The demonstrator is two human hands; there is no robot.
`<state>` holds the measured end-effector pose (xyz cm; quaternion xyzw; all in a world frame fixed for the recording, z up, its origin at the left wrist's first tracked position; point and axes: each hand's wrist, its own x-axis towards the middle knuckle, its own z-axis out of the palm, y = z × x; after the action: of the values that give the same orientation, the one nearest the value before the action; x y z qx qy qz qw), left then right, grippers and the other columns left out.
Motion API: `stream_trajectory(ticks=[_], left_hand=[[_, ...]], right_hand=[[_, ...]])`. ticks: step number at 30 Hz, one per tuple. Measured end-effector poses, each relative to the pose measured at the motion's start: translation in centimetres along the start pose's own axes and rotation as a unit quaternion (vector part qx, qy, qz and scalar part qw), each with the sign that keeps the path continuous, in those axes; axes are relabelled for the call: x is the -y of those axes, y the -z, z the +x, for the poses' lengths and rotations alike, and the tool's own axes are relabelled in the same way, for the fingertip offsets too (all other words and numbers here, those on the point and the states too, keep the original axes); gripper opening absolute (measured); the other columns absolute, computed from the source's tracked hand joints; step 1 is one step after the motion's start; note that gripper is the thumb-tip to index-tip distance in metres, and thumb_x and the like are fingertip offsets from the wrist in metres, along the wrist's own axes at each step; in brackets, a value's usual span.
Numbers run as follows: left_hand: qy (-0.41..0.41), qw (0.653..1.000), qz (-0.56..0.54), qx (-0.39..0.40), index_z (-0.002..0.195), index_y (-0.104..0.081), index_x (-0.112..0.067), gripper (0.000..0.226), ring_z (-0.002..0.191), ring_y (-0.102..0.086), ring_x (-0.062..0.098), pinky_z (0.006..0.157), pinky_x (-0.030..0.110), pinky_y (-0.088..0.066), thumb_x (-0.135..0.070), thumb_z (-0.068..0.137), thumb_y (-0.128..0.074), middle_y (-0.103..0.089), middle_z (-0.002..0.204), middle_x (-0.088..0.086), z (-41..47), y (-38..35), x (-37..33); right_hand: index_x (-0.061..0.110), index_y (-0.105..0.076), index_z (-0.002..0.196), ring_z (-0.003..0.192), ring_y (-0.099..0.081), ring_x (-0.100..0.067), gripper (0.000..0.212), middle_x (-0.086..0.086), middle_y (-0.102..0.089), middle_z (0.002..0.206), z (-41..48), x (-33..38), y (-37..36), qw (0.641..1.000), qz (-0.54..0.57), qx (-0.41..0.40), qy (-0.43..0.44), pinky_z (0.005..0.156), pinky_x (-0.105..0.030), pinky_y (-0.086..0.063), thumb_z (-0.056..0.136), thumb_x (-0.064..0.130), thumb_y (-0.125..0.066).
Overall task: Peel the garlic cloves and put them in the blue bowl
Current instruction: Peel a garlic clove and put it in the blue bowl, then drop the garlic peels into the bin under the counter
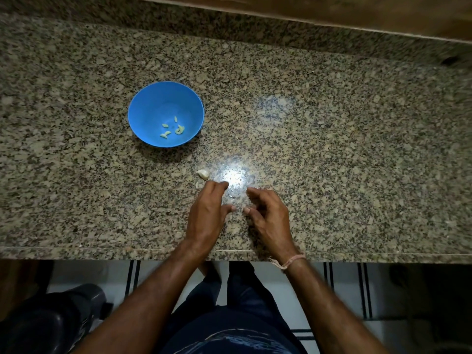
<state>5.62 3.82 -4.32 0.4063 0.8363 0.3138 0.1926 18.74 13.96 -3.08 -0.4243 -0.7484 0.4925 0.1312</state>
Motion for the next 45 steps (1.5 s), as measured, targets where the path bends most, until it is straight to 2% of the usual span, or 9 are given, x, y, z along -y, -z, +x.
stream_trajectory(ticks=[11,13,20,24,26,28,35,40,45], left_hand=[[-0.011,0.999,0.036,-0.015,0.087,-0.065,-0.013,0.012,0.078,-0.053,0.014,0.064,0.031,-0.052,-0.008,0.091,-0.076,-0.058,0.085,-0.002,2.3,-0.6,-1.4],[0.009,1.0,0.002,-0.018,0.086,-0.066,-0.012,0.013,0.076,-0.055,0.007,0.063,0.015,-0.047,-0.004,0.094,-0.072,-0.06,0.085,-0.003,2.2,-0.5,-1.5],[0.206,0.93,-0.267,-0.143,0.093,-0.074,-0.012,0.005,0.078,-0.066,-0.008,0.066,0.008,-0.051,-0.007,0.093,-0.073,-0.073,0.091,-0.007,1.4,4.1,-1.0],[0.218,0.922,-0.28,-0.153,0.092,-0.075,-0.011,0.002,0.071,-0.063,-0.007,0.066,0.012,-0.053,-0.009,0.092,-0.075,-0.073,0.084,-0.011,0.3,4.6,0.2],[0.22,0.922,-0.28,-0.151,0.091,-0.074,-0.008,0.001,0.065,-0.061,-0.006,0.062,0.011,-0.05,-0.009,0.092,-0.075,-0.071,0.079,-0.007,-0.2,4.3,0.6],[0.225,0.92,-0.282,-0.155,0.089,-0.074,-0.008,0.003,0.062,-0.058,-0.006,0.06,0.011,-0.048,-0.009,0.092,-0.076,-0.069,0.075,-0.005,-0.8,4.0,0.9],[0.237,0.909,-0.311,-0.146,0.084,-0.073,-0.016,0.01,0.065,-0.059,-0.002,0.064,0.017,-0.051,-0.01,0.09,-0.078,-0.071,0.076,-0.009,-2.0,3.3,1.9],[0.221,0.917,-0.306,-0.132,0.084,-0.073,-0.013,0.009,0.065,-0.058,-0.002,0.064,0.013,-0.049,-0.009,0.091,-0.076,-0.069,0.076,-0.006,-2.3,3.3,1.6],[0.213,0.921,-0.304,-0.117,0.085,-0.074,-0.015,0.008,0.066,-0.06,0.003,0.063,0.016,-0.05,-0.011,0.09,-0.077,-0.071,0.076,-0.002,-2.8,3.1,1.4]], right_hand=[[0.011,-0.067,0.131,0.104,-0.06,0.008,0.04,0.007,-0.062,0.12,0.2,-0.1,0.4,0.999,0.03,-0.002,-0.02,0.086,-0.006,-0.049,0.093,0.001,-0.072],[0.011,-0.067,0.131,0.106,-0.061,0.006,0.04,0.005,-0.063,0.121,0.2,-0.1,0.5,1.0,0.026,-0.001,-0.018,0.086,-0.006,-0.049,0.093,0.0,-0.071],[0.01,-0.061,0.136,0.104,-0.055,-0.007,0.04,0.003,-0.055,0.117,0.6,0.6,-1.0,0.995,-0.084,-0.001,0.049,0.092,-0.016,-0.051,0.098,-0.001,-0.064],[0.018,-0.061,0.136,0.103,-0.043,-0.004,0.035,0.007,-0.052,0.115,0.0,1.8,-4.5,0.976,-0.168,0.058,0.126,0.084,-0.01,-0.036,0.102,0.009,-0.062],[0.014,-0.065,0.129,0.101,-0.051,-0.011,0.031,0.003,-0.055,0.113,0.0,2.0,-4.8,0.978,-0.142,0.083,0.129,0.084,-0.016,-0.044,0.1,0.003,-0.062],[0.009,-0.066,0.129,0.1,-0.055,-0.012,0.032,0.003,-0.054,0.113,0.0,1.5,-4.1,0.985,-0.114,0.057,0.116,0.087,-0.02,-0.052,0.098,0.004,-0.065],[0.014,-0.067,0.125,0.101,-0.042,-0.002,0.041,0.011,-0.049,0.109,-0.6,1.2,-4.8,0.984,-0.145,0.005,0.098,0.085,-0.001,-0.034,0.087,0.015,-0.081],[0.015,-0.07,0.095,0.088,-0.05,-0.01,0.002,0.009,-0.054,0.092,0.7,1.5,-5.8,0.98,-0.153,-0.038,0.125,0.071,-0.018,-0.04,0.095,0.015,-0.073],[0.017,-0.058,0.091,0.078,-0.04,-0.013,0.015,0.004,-0.053,0.087,1.8,1.5,-6.1,0.938,-0.293,-0.038,0.181,0.067,-0.024,-0.026,0.092,0.008,-0.069]])
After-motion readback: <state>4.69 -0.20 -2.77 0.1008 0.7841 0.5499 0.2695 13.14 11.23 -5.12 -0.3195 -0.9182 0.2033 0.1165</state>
